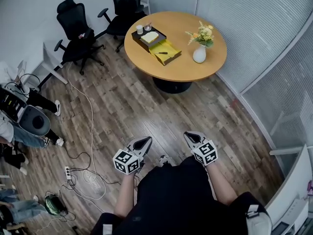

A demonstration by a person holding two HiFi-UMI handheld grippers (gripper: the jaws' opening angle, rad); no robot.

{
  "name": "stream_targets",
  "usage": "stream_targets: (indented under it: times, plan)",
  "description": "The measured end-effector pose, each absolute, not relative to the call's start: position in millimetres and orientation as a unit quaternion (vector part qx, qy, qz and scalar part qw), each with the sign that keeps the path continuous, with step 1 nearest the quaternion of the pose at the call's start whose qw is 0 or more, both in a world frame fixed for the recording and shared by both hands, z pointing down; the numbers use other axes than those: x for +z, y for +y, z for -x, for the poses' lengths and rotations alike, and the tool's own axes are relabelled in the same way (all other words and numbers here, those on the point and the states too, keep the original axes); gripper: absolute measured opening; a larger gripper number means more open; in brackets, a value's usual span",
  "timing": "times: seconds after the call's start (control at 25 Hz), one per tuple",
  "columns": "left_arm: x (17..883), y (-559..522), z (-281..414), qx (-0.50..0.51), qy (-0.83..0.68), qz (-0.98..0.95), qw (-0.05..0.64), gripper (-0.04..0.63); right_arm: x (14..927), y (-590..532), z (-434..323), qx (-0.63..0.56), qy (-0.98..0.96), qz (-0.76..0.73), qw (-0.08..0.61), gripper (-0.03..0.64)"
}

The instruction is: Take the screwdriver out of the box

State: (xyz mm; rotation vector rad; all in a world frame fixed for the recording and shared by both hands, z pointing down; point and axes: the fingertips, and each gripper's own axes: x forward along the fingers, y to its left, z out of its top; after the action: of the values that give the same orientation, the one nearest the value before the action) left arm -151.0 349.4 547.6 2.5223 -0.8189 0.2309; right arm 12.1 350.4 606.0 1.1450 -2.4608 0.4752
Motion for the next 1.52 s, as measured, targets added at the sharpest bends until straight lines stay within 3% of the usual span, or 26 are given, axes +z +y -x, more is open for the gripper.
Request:
stream_targets:
  times: [0.6,1.52]
  plan:
    - [553,318,169,0.072,-0.368,-0.89,0.259,0.006,608,286,34,0.159,-0.915,-0.316,0.196,0.008]
    - [532,230,95,0.068,-0.493,-0.834,0.237,0.006,606,150,-42,0.139,-0.949,-0.211,0.187,0.008]
